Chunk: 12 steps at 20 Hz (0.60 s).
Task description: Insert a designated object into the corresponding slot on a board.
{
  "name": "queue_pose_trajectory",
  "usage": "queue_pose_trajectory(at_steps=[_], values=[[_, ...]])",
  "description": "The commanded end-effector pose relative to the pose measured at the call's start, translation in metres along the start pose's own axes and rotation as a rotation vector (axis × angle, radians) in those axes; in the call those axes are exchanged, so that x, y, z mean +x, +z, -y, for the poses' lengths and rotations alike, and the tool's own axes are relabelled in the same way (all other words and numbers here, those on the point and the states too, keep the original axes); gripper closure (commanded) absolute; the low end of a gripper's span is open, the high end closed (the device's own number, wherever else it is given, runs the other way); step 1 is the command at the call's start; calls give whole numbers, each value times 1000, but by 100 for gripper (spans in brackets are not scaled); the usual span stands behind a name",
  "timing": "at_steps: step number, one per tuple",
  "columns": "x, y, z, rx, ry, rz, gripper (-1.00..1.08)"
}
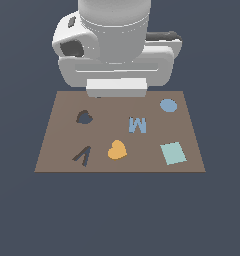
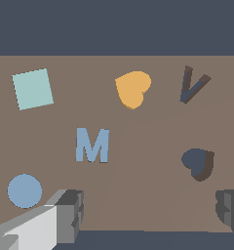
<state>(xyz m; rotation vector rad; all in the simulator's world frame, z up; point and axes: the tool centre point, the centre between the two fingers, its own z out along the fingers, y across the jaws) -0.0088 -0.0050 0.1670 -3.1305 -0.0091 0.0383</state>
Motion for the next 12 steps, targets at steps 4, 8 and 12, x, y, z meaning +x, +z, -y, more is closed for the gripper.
queue_pose_trajectory(at_steps=[4, 8, 12], values=[[1, 2, 0, 0, -4, 0, -92], [7, 9, -2, -1, -23, -2, -92], [18, 23, -4, -2, -56, -4, -92]])
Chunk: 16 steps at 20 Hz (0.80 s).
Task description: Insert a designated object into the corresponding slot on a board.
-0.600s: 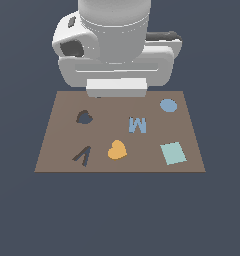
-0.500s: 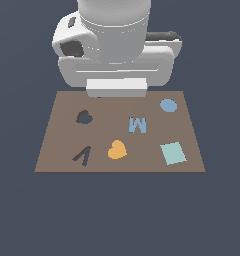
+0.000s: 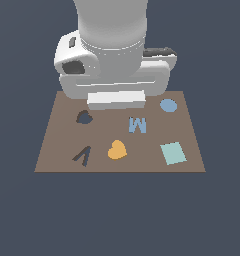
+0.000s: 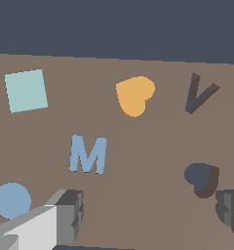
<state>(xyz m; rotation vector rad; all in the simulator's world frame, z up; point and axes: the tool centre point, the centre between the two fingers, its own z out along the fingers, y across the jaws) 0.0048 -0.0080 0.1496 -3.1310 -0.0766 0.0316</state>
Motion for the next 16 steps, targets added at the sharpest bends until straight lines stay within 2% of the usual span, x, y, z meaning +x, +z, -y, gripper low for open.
queue_pose_trajectory(at_steps=[1, 16], values=[[7, 10, -2, -1, -23, -1, -92], [70, 82, -9, -10, -209, -15, -92]])
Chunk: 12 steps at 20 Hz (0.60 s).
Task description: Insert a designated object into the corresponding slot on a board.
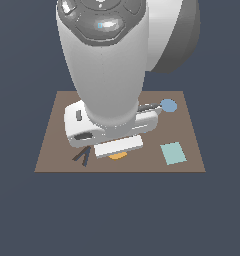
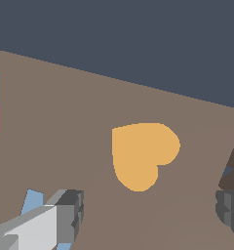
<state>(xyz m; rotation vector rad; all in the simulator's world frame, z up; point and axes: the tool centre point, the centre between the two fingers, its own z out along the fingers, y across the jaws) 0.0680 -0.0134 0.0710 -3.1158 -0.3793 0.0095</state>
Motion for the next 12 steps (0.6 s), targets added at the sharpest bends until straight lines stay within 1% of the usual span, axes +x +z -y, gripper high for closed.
queue_pose_trajectory(at_steps=[1, 7, 12], values=[[8, 8, -2, -2, -23, -3, -92], [18, 19, -3, -3, -51, -5, -92], [19, 20, -3, -3, -55, -5, -92]])
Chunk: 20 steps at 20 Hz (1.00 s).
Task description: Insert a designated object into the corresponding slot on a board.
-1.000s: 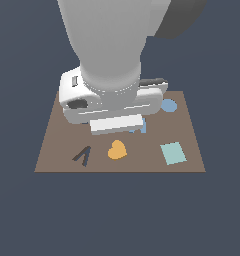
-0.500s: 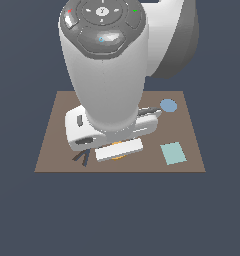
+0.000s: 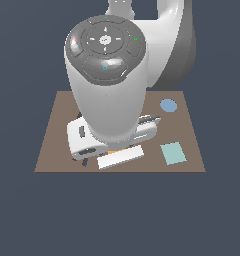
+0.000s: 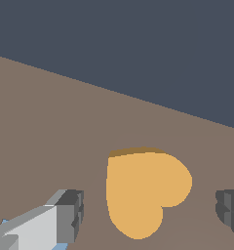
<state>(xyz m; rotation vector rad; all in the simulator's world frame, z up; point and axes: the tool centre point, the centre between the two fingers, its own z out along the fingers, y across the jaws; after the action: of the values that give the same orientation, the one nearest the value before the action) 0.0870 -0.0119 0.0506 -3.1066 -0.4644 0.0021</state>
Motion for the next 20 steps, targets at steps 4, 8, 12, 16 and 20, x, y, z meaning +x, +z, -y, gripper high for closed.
queue_pose_trajectory(at_steps=[4, 8, 12, 16, 20], values=[[1, 5, 0, 0, -1, 0, -92], [2, 18, 0, -1, -4, -1, -92], [2, 21, 0, -1, -4, -1, 108], [2, 21, 0, -1, -4, -1, 108], [2, 21, 0, -1, -4, -1, 108]])
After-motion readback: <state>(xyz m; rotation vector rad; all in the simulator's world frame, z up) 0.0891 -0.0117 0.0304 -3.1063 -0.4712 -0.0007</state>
